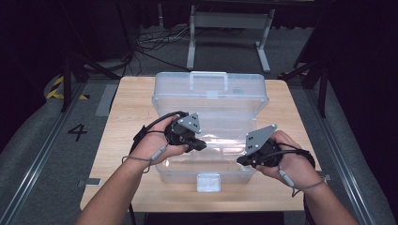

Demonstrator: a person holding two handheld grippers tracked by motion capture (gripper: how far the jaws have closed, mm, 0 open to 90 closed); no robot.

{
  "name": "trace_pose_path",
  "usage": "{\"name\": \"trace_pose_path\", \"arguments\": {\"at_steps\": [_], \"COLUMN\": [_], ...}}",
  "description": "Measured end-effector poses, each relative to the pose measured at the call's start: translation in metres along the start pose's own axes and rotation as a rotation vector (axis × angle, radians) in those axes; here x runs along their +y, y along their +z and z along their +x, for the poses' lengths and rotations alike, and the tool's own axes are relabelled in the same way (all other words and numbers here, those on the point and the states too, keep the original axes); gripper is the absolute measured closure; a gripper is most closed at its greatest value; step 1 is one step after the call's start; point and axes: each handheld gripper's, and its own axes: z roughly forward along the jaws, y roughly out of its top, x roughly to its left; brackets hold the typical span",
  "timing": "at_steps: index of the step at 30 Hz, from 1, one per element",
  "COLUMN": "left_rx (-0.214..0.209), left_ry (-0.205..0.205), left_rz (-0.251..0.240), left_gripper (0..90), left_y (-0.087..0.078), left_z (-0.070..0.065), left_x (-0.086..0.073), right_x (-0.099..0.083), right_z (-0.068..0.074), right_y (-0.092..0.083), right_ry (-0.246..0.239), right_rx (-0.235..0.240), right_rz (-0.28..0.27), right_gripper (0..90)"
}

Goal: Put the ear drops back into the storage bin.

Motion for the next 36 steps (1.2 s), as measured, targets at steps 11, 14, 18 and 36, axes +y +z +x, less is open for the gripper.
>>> {"name": "trace_pose_path", "arguments": {"at_steps": [11, 14, 18, 36], "left_rx": [0.002, 0.007, 0.015, 0.03], "left_ry": [0.0, 0.005, 0.003, 0.006], "left_rz": [0.003, 0.0, -0.001, 0.01], "left_gripper": [87.4, 87.4, 87.3, 86.9], "left_y": [0.001, 0.002, 0.001, 0.002], "left_z": [-0.003, -0.004, -0.005, -0.009], "left_x": [-0.002, -0.002, -0.002, -0.003], "right_x": [-0.014, -0.023, -0.035, -0.057], "right_z": [-0.013, -0.019, -0.028, -0.044], "right_y": [-0.021, -0.029, -0.036, -0.043], "right_ry": [0.146, 0.217, 0.312, 0.466], "right_rx": [-0.088, -0.136, -0.181, -0.258], "right_rz": [-0.222, -0.308, -0.402, -0.578], "right_gripper": [90.0, 90.0, 90.0, 90.0]}}
